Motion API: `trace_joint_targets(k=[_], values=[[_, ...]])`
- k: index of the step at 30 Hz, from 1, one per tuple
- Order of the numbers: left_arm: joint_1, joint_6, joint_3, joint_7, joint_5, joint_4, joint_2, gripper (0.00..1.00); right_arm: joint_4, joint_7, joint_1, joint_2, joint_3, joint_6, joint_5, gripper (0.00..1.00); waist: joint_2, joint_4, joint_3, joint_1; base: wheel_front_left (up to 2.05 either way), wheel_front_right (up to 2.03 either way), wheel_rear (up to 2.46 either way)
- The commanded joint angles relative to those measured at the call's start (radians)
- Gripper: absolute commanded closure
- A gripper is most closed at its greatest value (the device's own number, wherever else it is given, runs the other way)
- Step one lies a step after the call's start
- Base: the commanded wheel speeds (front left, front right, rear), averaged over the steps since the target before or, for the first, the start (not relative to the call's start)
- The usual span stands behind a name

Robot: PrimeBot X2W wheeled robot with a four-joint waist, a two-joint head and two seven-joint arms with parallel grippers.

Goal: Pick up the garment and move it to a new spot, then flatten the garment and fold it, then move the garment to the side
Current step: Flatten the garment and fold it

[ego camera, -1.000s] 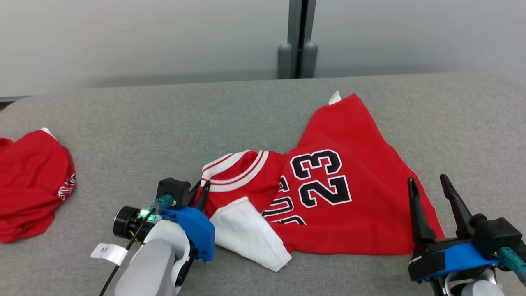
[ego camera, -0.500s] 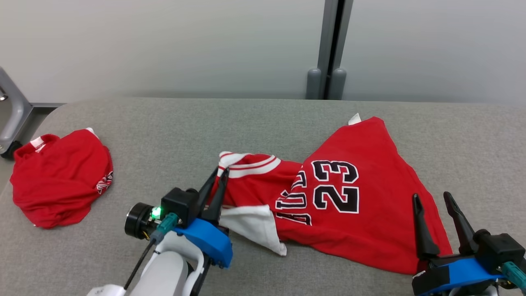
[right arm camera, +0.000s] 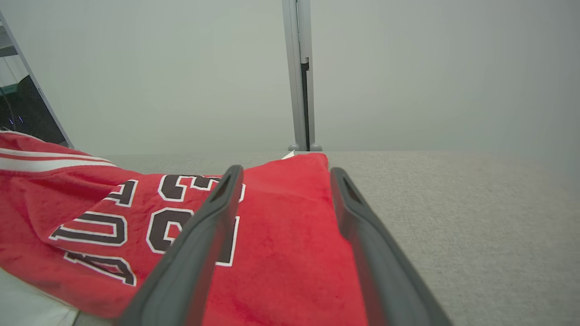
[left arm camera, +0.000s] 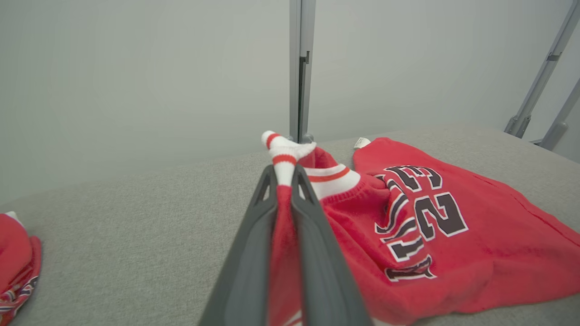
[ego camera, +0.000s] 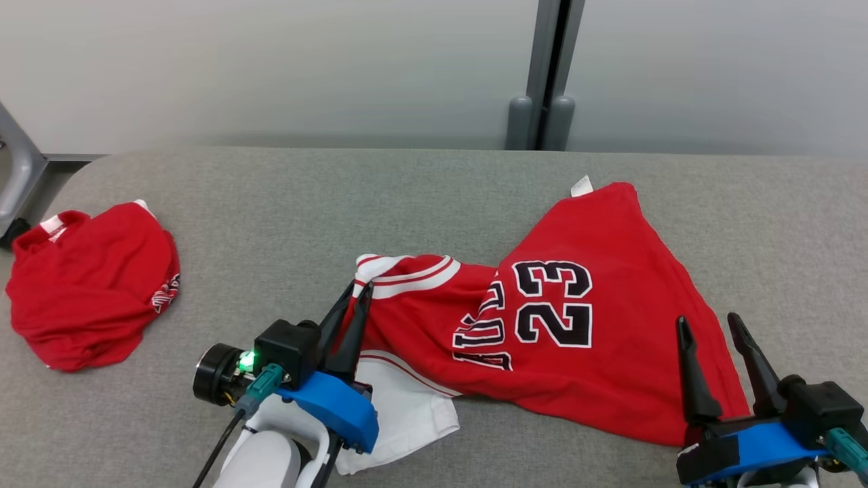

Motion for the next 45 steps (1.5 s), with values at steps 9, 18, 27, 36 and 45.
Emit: trace_joint_targets(k=[9,18,27,36,45], values=[[-0.085,0.023,0.054,-0.024,-0.014,0.008,0.034,1.0,-0.001,-0.007,-0.048,-0.001,-0.01,0.001,-0.009,0.0,0.0,-0.069,0.059,0.0,0.0,0.0,0.0],[-0.215,0.025,0.114,-0.075,-0.022,0.146,0.078,1.0,-0.006,-0.016,-0.106,-0.001,-0.066,0.001,-0.019,0.0,0.0,-0.172,0.161,0.0,0.0,0.0,0.0],[-0.293,0.03,0.139,-0.158,-0.031,0.36,0.078,0.0,0.013,-0.029,-0.123,-0.001,-0.086,0.001,-0.012,0.0,0.0,-0.223,0.194,0.0,0.0,0.0,0.0],[-0.247,0.042,0.176,-0.189,-0.008,0.351,0.048,0.0,0.022,-0.036,-0.108,-0.001,-0.08,0.001,-0.019,0.0,0.0,-0.185,0.143,0.0,0.0,0.0,0.0],[-0.058,0.057,0.262,-0.19,0.05,0.124,0.007,0.0,0.012,-0.028,-0.074,-0.001,-0.054,0.001,-0.022,0.0,0.0,-0.111,0.058,0.0,0.0,0.0,0.0]])
